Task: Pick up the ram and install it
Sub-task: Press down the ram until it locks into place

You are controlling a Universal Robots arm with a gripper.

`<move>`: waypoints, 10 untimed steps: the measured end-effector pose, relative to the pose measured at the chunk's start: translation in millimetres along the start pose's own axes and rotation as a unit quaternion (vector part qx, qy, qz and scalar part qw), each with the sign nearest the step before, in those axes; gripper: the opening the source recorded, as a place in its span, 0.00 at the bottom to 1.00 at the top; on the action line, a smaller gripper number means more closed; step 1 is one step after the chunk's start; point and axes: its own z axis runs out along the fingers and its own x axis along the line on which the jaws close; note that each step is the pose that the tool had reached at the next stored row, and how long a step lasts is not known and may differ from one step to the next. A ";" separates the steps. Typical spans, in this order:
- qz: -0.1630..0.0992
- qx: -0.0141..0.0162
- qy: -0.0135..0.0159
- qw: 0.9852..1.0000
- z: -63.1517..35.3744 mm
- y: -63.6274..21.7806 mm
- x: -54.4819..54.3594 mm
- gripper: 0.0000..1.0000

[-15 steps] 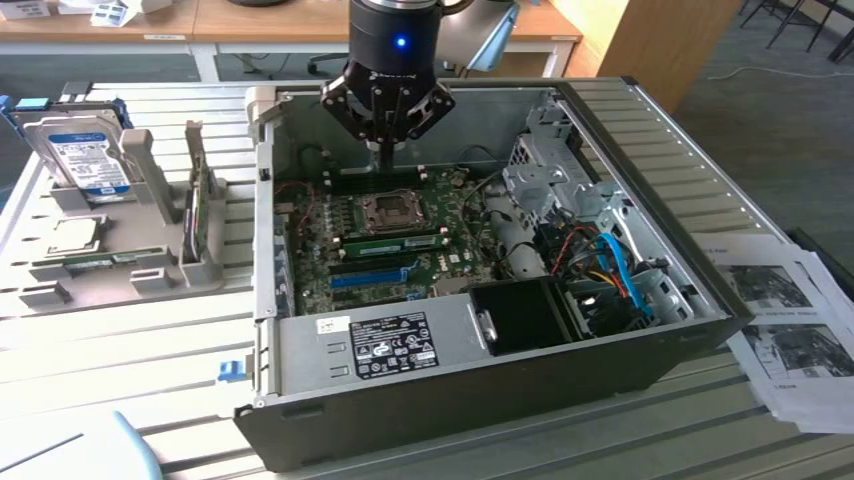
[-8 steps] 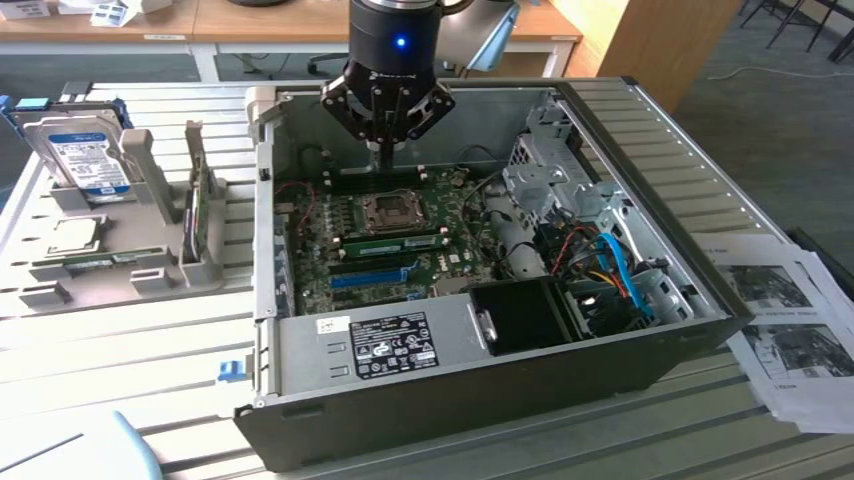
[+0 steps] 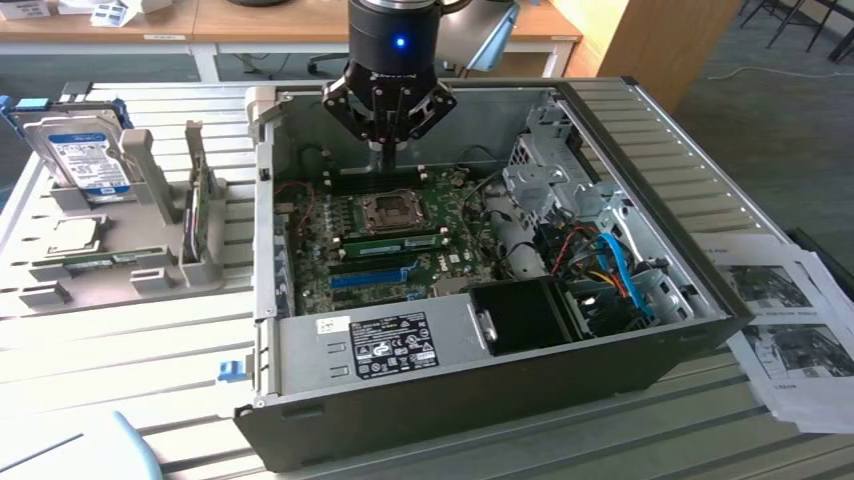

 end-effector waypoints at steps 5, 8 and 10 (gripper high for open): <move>-0.007 0.000 0.000 1.000 -0.1 0.0 0.0 0.09; -0.018 0.000 0.000 1.000 0.0 0.0 0.1 0.09; -0.022 0.000 0.000 1.000 0.0 0.0 0.1 0.09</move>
